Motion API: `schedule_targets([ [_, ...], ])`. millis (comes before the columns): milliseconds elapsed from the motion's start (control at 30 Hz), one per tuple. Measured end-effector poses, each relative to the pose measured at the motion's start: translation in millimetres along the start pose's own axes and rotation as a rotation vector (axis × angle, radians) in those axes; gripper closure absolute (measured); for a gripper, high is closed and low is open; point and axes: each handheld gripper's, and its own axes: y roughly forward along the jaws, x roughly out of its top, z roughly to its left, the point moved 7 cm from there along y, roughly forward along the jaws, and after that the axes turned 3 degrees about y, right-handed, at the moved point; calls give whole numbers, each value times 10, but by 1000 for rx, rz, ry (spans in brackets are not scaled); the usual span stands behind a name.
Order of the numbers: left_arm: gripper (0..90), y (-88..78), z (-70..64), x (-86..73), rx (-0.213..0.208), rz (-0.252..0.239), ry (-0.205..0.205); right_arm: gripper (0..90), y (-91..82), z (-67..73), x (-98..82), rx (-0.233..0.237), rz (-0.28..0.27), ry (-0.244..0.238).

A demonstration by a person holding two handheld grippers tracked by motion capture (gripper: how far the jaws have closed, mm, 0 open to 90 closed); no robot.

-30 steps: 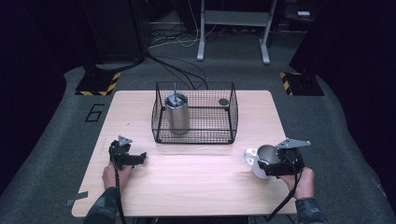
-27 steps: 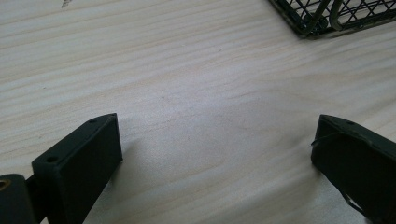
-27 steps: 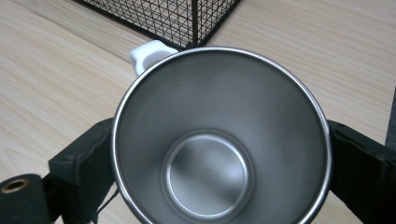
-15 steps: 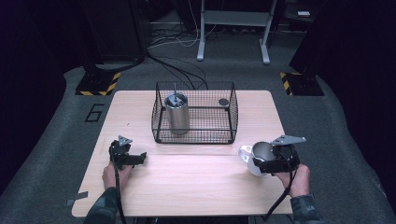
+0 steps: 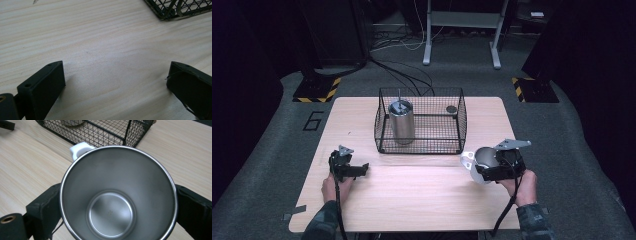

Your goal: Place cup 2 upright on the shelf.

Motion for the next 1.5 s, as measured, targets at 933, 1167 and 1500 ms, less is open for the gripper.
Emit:
schedule_targets([
  [933, 16, 6, -5, 4, -4, -1, -3, 61, 117, 272, 525, 54, -39, -69],
  [1167, 17, 7, -5, 5, -3, -1, -2, 61, 140, 323, 636, 63, -41, -80],
  [1500, 17, 6, -2, 5, -1, -1, 1, 61, 167, 412, 812, 78, -54, -95],
])
